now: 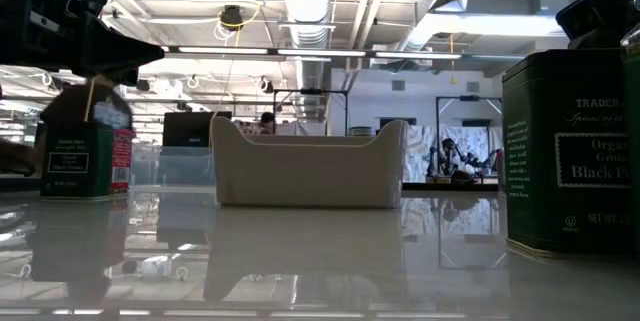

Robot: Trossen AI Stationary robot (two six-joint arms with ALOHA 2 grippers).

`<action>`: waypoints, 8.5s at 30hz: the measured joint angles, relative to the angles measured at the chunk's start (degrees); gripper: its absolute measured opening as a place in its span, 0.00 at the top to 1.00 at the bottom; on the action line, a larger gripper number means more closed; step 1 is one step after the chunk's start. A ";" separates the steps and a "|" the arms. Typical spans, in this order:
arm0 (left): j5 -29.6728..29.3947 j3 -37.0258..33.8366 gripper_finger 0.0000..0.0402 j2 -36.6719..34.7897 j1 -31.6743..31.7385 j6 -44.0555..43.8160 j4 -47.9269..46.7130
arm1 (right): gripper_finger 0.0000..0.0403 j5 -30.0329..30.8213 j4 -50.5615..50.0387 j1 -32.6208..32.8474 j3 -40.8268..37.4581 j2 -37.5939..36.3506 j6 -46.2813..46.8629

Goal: Sort spices by type
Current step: Put the middle green seasoning bottle into the black bin

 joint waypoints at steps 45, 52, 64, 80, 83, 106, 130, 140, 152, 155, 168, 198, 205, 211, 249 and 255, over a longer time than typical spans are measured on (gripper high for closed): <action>0.01 0.00 1.00 0.00 -0.01 0.00 0.01 | 0.28 20.03 2.29 -1.84 11.35 3.34 8.52; 0.00 0.00 1.00 0.00 -0.02 -0.02 -0.02 | 0.28 21.80 -16.76 -8.00 27.59 15.01 18.91; 0.01 0.00 1.00 0.00 -0.01 0.00 0.01 | 0.28 17.94 -62.27 -13.20 54.08 37.53 44.61; 0.00 0.00 1.00 0.00 0.00 0.00 0.01 | 0.28 10.28 -86.54 -6.04 57.75 41.53 63.46; 0.00 0.00 1.00 0.01 -0.02 0.00 -0.01 | 0.28 8.89 -88.35 -5.00 57.65 41.53 62.06; 0.02 0.00 1.00 0.01 -0.02 0.00 -0.01 | 0.28 -4.91 -86.04 -4.83 45.78 41.52 62.91; 0.02 0.00 1.00 0.00 -0.01 0.00 0.01 | 0.28 -7.49 -82.81 -4.79 42.99 42.19 63.65; 0.02 0.00 1.00 0.02 -0.02 0.00 0.01 | 0.28 -8.02 -82.77 -4.79 42.95 47.79 62.84; 0.00 0.00 1.00 0.00 0.00 0.00 -0.02 | 0.38 -8.88 -82.88 -4.79 42.95 49.09 61.44; 0.00 0.00 1.00 0.02 -0.02 0.00 0.00 | 0.45 -8.92 -82.88 -4.79 42.95 49.05 61.05; 0.00 0.00 1.00 0.02 0.00 0.00 -0.01 | 0.44 -8.87 -85.90 -4.79 46.21 48.93 61.07; 0.00 0.00 1.00 0.02 -0.02 0.00 0.01 | 0.45 -2.67 -90.02 10.31 78.14 50.30 57.28; 0.00 0.00 1.00 0.02 -0.01 0.00 0.00 | 0.45 -2.86 -89.96 26.69 83.92 56.56 60.94; 0.00 0.00 1.00 0.02 0.00 0.00 -0.01 | 0.45 -3.15 -89.95 37.65 87.93 64.53 58.90; 0.00 0.00 1.00 0.01 -0.01 -0.01 -0.01 | 0.45 -3.32 -78.93 53.48 73.99 79.24 49.84; 0.01 0.00 1.00 0.00 -0.02 0.00 0.00 | 0.45 -4.79 -74.15 53.46 72.11 79.75 49.25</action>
